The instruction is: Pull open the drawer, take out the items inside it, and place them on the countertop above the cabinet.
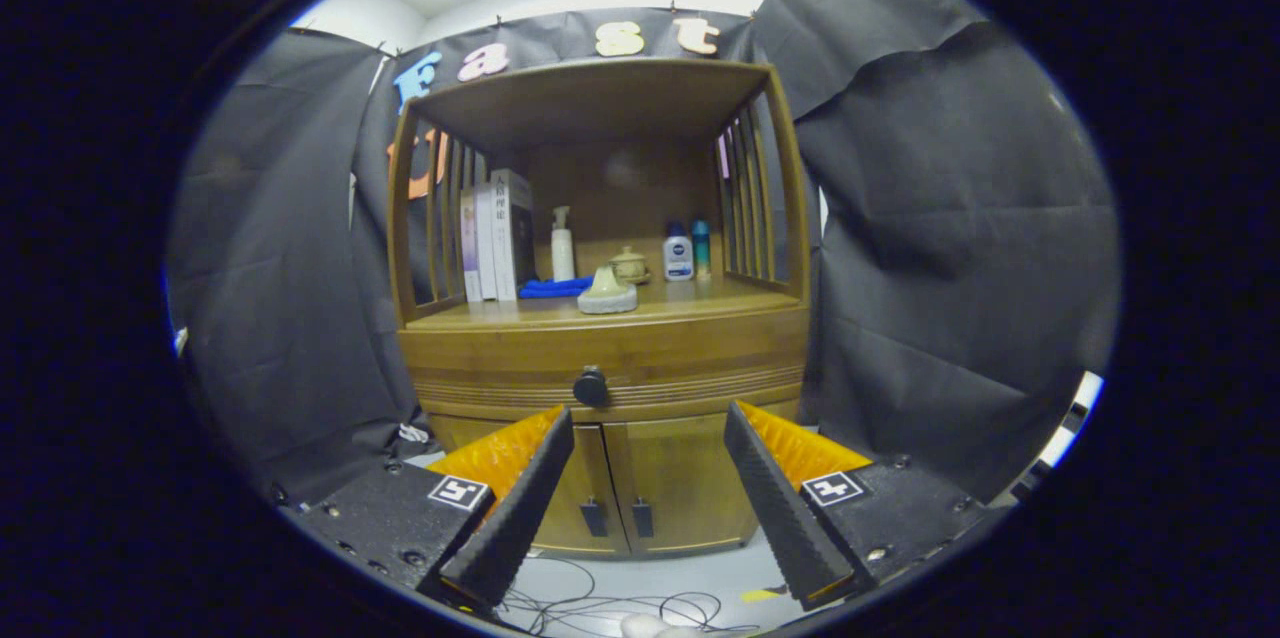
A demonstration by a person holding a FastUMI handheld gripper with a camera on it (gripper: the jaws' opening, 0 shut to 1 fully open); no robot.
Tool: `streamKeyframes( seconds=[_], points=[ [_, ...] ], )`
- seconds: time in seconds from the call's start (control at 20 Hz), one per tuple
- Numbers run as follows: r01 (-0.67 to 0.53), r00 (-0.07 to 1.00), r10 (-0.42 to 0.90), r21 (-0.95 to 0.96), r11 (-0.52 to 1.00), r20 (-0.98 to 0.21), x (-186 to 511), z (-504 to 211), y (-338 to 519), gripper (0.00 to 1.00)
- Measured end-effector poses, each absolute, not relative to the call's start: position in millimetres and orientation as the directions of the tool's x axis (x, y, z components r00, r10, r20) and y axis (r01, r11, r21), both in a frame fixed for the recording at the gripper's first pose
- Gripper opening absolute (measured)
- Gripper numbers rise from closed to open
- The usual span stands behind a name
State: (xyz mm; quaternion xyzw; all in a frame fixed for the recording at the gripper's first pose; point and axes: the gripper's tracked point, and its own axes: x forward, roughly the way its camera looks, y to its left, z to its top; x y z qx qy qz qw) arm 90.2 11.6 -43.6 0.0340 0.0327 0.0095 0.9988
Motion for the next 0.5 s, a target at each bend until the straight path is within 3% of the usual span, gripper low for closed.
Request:
streamKeyframes(
  seconds=[0.15, 0.5],
  points=[
    [0.024, 0.999, -0.023, 0.037, 0.999, -0.033, 52, -35, -18, 0.99],
    [-0.008, 0.999, 0.011, 0.05, 0.999, -0.053, -6, -46, -27, 0.99]
  ],
)
